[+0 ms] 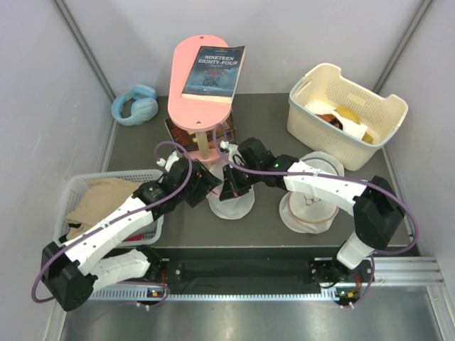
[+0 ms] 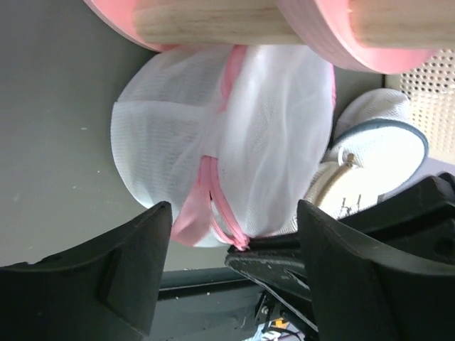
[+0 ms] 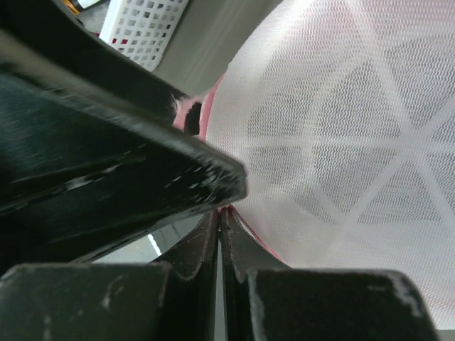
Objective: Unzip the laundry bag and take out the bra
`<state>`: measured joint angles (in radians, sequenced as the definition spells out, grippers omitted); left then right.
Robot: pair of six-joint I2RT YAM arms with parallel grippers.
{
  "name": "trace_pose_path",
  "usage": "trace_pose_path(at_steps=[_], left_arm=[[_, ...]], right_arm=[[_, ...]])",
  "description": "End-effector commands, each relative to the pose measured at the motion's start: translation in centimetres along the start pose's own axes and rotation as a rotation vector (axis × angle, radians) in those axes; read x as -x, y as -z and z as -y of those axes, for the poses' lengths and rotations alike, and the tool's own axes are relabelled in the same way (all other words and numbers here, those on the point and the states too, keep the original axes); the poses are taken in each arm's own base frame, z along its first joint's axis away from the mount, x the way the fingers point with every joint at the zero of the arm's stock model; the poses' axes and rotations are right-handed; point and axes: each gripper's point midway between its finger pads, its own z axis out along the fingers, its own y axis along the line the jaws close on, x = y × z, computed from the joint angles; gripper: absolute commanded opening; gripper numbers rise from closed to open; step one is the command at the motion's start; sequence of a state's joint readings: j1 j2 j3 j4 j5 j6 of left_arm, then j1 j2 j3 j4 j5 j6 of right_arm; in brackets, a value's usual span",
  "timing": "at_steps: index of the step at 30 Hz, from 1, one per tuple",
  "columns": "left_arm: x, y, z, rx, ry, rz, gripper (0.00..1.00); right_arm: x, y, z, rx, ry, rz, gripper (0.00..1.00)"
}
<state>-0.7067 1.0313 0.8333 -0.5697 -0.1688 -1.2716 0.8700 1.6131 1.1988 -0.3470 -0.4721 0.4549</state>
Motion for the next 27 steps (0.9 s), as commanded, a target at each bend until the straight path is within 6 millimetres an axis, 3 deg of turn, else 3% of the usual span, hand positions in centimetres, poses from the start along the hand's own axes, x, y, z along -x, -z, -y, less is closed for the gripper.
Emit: trace_pose_path(at_steps=[1, 3, 13, 14, 16, 27], left_arm=[[0.3, -1.0, -0.4, 0.027, 0.014, 0.032, 0.69], [0.4, -1.3, -0.5, 0.035, 0.007, 0.036, 0.64], [1.4, -1.8, -1.0, 0.079, -0.030, 0.091, 0.18], [1.3, -1.9, -1.2, 0.087, -0.032, 0.087, 0.09], [1.2, -2.0, -1.4, 0.094, -0.031, 0.085, 0.02], [2.4, -1.1, -2.8, 0.100, -0.001, 0.161, 0.00]], right_arm=[[2.5, 0.7, -2.6, 0.059, 0.078, 0.072, 0.00], [2.4, 0.8, -2.6, 0.057, 0.085, 0.069, 0.00], [2.2, 0.8, -2.1, 0.030, 0.097, 0.051, 0.00], [2.1, 0.7, -2.1, 0.029, 0.097, 0.047, 0.00], [2.0, 0.7, -2.1, 0.028, 0.093, 0.040, 0.00], [0.1, 0.9, -0.5, -0.005, 0.077, -0.036, 0.00]])
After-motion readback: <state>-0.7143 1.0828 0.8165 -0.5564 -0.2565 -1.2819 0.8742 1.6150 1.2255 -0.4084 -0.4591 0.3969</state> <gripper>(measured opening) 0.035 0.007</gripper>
